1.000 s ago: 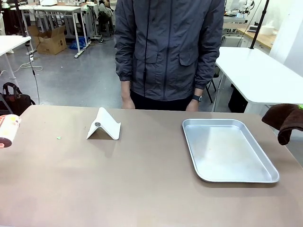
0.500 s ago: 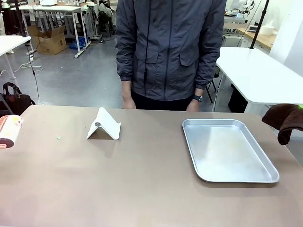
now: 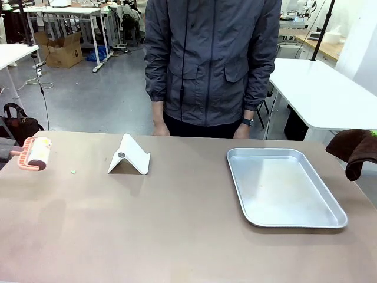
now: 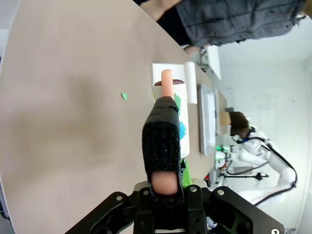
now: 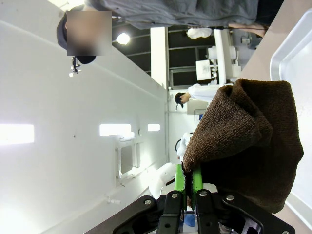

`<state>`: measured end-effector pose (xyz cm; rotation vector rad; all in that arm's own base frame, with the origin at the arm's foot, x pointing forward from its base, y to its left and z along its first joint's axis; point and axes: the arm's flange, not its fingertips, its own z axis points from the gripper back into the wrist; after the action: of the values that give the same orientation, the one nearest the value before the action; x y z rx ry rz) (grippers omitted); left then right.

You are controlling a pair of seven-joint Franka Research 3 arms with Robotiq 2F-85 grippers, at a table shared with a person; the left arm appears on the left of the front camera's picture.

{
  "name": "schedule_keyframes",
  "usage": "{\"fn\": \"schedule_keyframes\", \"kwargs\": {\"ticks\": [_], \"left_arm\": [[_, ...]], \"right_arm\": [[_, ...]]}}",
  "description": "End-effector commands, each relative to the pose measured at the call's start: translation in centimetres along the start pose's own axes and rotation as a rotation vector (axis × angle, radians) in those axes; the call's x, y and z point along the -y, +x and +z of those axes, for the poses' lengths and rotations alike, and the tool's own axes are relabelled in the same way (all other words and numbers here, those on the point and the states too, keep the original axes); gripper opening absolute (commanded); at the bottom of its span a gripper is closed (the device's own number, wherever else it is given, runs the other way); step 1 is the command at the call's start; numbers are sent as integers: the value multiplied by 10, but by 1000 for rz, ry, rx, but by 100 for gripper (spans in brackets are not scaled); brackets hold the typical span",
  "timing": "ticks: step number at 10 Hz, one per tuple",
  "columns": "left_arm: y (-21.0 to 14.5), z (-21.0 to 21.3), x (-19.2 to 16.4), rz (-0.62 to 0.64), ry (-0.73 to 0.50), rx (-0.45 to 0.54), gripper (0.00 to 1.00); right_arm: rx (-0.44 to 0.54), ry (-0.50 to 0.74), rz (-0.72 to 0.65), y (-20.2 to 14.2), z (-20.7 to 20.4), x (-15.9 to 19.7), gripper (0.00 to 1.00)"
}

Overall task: Clean the surface of the table.
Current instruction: Clean the area not pointed to by the person.

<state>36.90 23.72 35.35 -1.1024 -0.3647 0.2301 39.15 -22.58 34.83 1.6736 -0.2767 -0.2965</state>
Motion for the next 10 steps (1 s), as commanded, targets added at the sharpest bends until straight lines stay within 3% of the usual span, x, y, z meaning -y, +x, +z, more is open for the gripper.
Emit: {"fn": "schedule_keyframes", "kwargs": {"ticks": [1,2,6,10], "left_arm": [[16,-17,10,-5,70,-104,19],[31,-25,10,-7,113,-51,19],[62,-51,-8,54,227,-13,19],[69,-69,-25,81,296,-58,19]], "right_arm": [[-4,13,-14,1,0,-8,6],[-4,13,-14,1,0,-8,6],[-4,13,-14,1,0,-8,6],[-4,13,-14,1,0,-8,6]]}}
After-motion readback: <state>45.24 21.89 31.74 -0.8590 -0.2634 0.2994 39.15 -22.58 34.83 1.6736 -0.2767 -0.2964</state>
